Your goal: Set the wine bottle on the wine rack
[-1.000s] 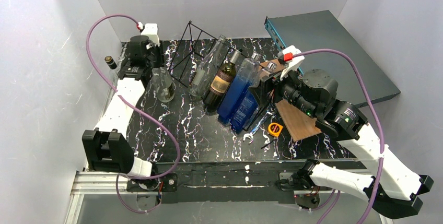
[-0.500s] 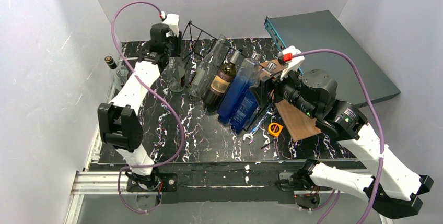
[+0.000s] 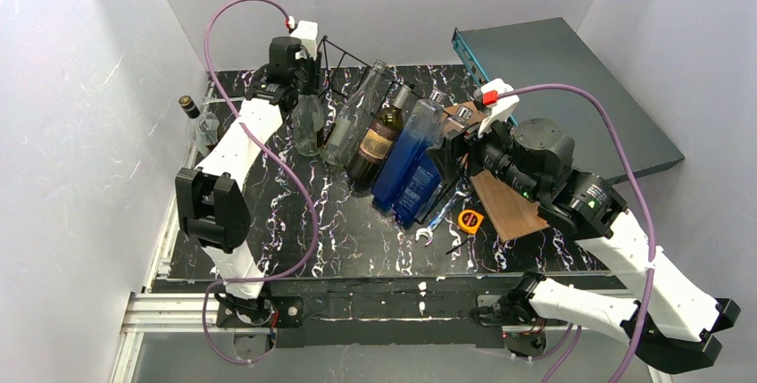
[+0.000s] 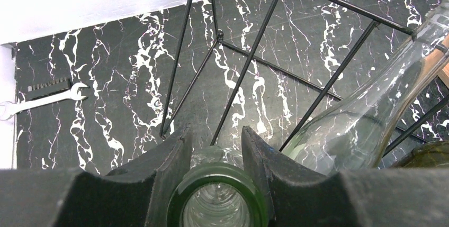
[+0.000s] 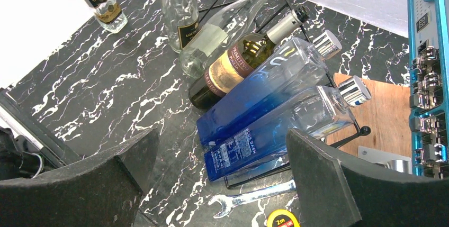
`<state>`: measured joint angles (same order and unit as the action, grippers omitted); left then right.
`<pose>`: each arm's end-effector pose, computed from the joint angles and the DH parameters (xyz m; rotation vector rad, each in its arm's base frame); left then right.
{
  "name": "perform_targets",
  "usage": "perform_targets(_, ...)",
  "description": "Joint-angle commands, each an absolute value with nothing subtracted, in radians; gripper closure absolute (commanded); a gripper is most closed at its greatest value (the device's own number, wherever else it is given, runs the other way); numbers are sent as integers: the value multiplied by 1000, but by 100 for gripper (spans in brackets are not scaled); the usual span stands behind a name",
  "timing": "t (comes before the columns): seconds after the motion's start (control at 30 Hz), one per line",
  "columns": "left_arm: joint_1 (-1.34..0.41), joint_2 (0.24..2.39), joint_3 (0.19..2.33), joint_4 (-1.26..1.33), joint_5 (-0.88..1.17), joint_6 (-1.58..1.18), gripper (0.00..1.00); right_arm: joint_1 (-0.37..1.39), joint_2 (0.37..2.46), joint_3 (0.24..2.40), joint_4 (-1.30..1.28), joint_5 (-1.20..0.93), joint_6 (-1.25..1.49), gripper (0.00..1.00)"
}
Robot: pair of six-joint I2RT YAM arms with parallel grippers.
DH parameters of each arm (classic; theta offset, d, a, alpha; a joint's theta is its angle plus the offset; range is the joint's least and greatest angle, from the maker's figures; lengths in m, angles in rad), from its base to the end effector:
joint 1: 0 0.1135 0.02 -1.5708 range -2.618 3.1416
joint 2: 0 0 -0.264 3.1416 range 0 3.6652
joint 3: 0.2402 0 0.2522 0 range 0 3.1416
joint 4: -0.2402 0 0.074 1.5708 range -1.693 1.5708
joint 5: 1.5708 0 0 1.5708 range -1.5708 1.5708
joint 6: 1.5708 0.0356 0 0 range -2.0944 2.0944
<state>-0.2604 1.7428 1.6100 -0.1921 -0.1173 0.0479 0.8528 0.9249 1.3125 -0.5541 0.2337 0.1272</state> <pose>0.4065 -0.1040 0.3657 0.2116 1.8817 -0.0337 0.1196 0.1244 0.4544 -0.4591 1.6998 0.5161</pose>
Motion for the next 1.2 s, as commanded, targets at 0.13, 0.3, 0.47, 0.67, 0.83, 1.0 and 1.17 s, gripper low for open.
perform_targets(0.13,-273,1815,1845,-233,-139,-6,100,850,931,1318,-516,236,125,2)
perform_targets(0.3,-288,1889,1899,-289,-101,-26,100,850,931,1317,-518,243,126,2)
perform_targets(0.47,-301,1946,1928,-298,-72,-9,100,850,932,1317,-520,252,126,2)
perform_targets(0.67,-310,2005,1959,-304,-64,-5,100,850,940,1318,-523,255,123,2)
perform_targets(0.83,-318,2053,1981,-302,-51,-5,94,850,947,1310,-519,256,124,1)
perform_targets(1.0,-321,2117,2036,-299,-33,-17,94,850,957,1323,-521,254,123,2)
perform_targets(1.17,-319,2154,2056,-240,59,-25,100,850,960,1333,-531,269,118,1)
